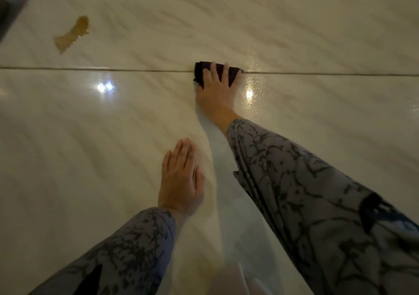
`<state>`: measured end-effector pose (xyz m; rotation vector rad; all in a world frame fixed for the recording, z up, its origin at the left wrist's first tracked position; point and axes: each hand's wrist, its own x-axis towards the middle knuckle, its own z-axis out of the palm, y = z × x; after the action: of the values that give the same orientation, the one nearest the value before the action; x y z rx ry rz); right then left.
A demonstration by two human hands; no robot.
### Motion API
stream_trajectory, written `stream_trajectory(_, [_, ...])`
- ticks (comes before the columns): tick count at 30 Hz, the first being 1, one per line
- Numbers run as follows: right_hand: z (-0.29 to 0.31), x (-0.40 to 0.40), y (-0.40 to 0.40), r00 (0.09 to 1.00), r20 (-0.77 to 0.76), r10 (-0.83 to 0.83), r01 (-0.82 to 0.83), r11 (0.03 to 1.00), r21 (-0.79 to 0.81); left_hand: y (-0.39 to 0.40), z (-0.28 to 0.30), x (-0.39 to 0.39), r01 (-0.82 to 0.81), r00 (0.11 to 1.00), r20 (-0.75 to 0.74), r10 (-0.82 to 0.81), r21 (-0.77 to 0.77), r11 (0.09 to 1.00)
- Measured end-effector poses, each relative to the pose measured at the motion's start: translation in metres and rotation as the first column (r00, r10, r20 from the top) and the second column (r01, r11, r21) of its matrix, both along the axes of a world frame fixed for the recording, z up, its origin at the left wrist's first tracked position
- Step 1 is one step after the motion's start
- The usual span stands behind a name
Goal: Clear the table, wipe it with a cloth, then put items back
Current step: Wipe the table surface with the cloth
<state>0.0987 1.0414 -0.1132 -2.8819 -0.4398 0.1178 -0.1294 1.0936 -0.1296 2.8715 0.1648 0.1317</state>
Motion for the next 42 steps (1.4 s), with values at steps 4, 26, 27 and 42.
stream_trajectory(4, [0.004, -0.008, 0.027, 0.959, -0.030, 0.281, -0.280, 0.960, 0.029, 0.001, 0.000, 0.000, 0.004, 1.000, -0.028, -0.004, 0.006, 1.000])
stream_trajectory(26, [-0.011, 0.018, -0.317, 0.899, 0.110, -0.423, 0.414, 0.905, 0.099, 0.001, -0.001, 0.002, -0.001, 1.000, 0.021, 0.001, 0.008, 1.000])
stream_trajectory(27, [-0.010, 0.014, -0.336, 0.866, 0.101, -0.490, 0.482, 0.871, 0.093, 0.001, -0.001, 0.002, -0.003, 1.000, 0.024, 0.003, 0.008, 1.000])
stream_trajectory(42, [-0.002, -0.029, -0.197, 0.740, -0.008, -0.673, 0.669, 0.736, -0.103, -0.001, -0.001, 0.001, -0.006, 1.000, 0.017, 0.005, 0.026, 1.000])
